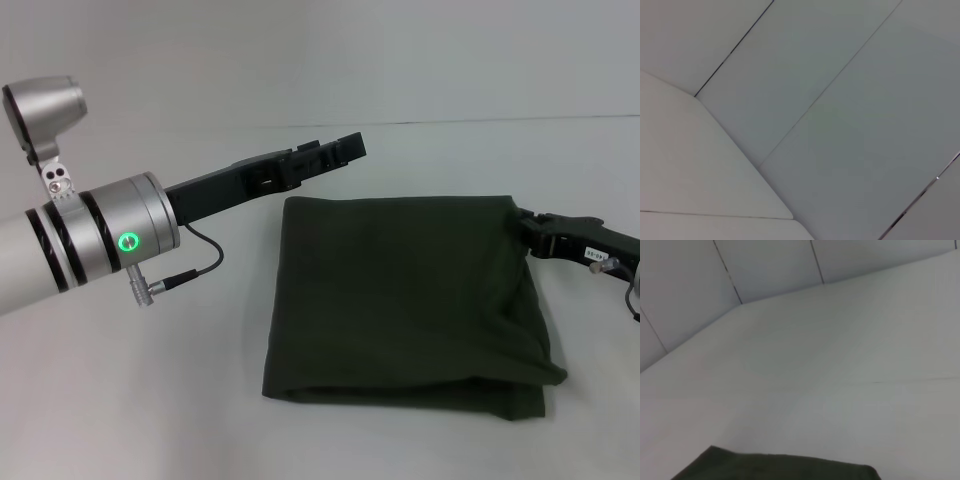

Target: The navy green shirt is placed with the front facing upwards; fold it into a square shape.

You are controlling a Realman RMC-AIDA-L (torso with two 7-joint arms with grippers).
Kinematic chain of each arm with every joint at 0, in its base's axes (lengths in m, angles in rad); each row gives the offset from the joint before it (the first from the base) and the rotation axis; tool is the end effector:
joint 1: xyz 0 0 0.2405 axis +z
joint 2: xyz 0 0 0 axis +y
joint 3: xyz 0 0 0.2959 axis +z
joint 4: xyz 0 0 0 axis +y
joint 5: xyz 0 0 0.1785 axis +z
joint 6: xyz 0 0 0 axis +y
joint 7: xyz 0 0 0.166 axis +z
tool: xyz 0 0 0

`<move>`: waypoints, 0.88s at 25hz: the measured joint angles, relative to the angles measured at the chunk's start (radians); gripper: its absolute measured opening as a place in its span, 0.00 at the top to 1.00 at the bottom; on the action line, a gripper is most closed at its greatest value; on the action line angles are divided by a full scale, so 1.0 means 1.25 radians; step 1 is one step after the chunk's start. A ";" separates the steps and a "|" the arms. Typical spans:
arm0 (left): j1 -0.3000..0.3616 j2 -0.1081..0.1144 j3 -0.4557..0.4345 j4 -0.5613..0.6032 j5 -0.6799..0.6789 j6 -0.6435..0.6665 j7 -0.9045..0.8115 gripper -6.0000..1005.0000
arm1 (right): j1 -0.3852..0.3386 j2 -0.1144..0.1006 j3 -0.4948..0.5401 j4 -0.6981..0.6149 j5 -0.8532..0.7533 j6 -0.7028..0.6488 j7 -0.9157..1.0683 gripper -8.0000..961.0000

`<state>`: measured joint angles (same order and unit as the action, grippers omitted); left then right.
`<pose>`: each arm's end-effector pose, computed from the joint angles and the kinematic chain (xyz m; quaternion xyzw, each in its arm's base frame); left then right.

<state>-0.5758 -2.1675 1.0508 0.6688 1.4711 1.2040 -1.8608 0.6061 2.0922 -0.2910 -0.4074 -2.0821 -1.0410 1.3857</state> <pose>-0.1854 0.3769 -0.0704 -0.8123 -0.4193 -0.3913 0.1065 0.3286 0.3872 -0.0389 -0.8108 0.4140 0.2318 0.3429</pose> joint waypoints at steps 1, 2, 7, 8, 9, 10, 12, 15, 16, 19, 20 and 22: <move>0.000 0.000 0.000 0.000 0.000 0.000 0.000 0.13 | -0.001 0.000 -0.001 -0.002 0.007 -0.001 0.000 0.70; 0.000 0.000 0.000 0.000 0.000 0.000 0.000 0.13 | -0.002 -0.001 -0.003 -0.002 0.013 -0.001 0.000 0.75; 0.000 0.000 0.000 0.000 -0.005 0.000 0.001 0.13 | -0.001 -0.003 -0.004 -0.005 0.038 -0.001 -0.013 0.90; -0.001 0.000 0.000 -0.001 -0.005 0.000 0.001 0.13 | 0.000 -0.003 -0.004 -0.005 0.040 -0.001 -0.018 0.92; -0.001 0.000 0.000 -0.001 -0.005 0.000 0.001 0.13 | 0.002 -0.003 -0.005 -0.006 0.043 -0.001 -0.023 0.94; -0.001 0.000 0.000 -0.001 -0.005 0.000 0.002 0.13 | 0.005 -0.003 -0.005 -0.006 0.043 -0.001 -0.026 0.96; -0.001 0.000 0.000 -0.001 -0.005 0.000 0.002 0.13 | 0.009 -0.002 -0.005 -0.007 0.044 0.003 -0.028 0.95; -0.002 0.000 0.000 -0.001 -0.005 0.000 0.002 0.13 | 0.012 -0.002 -0.005 -0.007 0.041 0.016 -0.029 0.92; -0.001 0.000 0.000 -0.001 -0.006 0.000 0.002 0.13 | 0.012 -0.002 -0.005 -0.007 0.041 0.022 -0.029 0.92; 0.000 0.000 0.000 -0.001 -0.007 0.000 0.003 0.13 | 0.012 -0.002 -0.005 -0.007 0.042 0.044 -0.032 0.89; 0.000 0.000 0.000 -0.001 -0.007 0.000 0.003 0.13 | 0.012 -0.002 -0.006 -0.007 0.042 0.047 -0.035 0.89; 0.000 0.000 0.000 -0.001 -0.007 0.000 0.003 0.13 | 0.012 -0.002 -0.006 -0.005 0.043 0.050 -0.044 0.87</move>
<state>-0.5757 -2.1675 1.0507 0.6672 1.4619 1.2042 -1.8576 0.6213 2.0892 -0.2981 -0.4142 -2.0282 -0.9782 1.3308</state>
